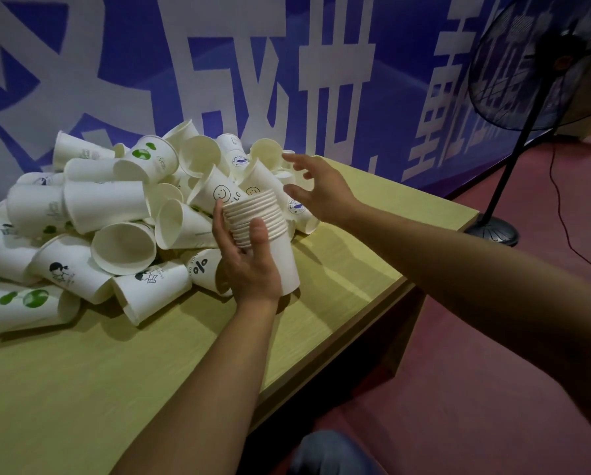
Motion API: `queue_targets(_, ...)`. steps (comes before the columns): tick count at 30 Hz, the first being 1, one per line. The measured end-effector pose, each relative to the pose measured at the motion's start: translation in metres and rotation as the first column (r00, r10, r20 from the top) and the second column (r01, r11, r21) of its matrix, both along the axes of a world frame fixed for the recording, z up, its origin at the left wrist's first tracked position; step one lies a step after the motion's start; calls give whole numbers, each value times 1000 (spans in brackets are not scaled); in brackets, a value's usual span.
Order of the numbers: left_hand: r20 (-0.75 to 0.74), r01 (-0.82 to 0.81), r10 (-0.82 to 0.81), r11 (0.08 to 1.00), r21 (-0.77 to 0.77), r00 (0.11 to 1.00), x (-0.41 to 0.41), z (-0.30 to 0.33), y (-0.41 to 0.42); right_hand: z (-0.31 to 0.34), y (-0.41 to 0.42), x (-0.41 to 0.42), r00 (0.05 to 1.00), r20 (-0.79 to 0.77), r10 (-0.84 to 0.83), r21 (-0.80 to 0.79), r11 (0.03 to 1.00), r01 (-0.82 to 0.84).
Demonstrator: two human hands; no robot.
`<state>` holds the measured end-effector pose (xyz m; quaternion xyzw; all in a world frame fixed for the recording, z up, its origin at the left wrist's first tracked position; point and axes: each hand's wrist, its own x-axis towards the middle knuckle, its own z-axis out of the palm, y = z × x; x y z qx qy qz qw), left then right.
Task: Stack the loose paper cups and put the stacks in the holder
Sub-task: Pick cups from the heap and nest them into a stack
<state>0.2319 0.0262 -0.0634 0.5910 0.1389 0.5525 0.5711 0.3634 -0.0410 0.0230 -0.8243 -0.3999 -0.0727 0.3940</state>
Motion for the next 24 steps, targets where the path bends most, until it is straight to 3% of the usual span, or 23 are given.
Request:
queue_targets(5,21,-1,1,1000,20,1000,2,-2,-1,0,35,31,997,27,70,-169,983,-65)
queue_targets(10,4,44,-44,998,51,999,2,-2,-2,-5,56,42,985,-17,169,-213,962,-169)
queue_targets(19,42,20,-23,998,63,999,1,-1,1,-4,59,47,979,69,191,-157,971,-179)
queue_targets(24,15,21,-23,994,110,1000,3,-4,0,20,25,48,990,33,139,105,984,-141)
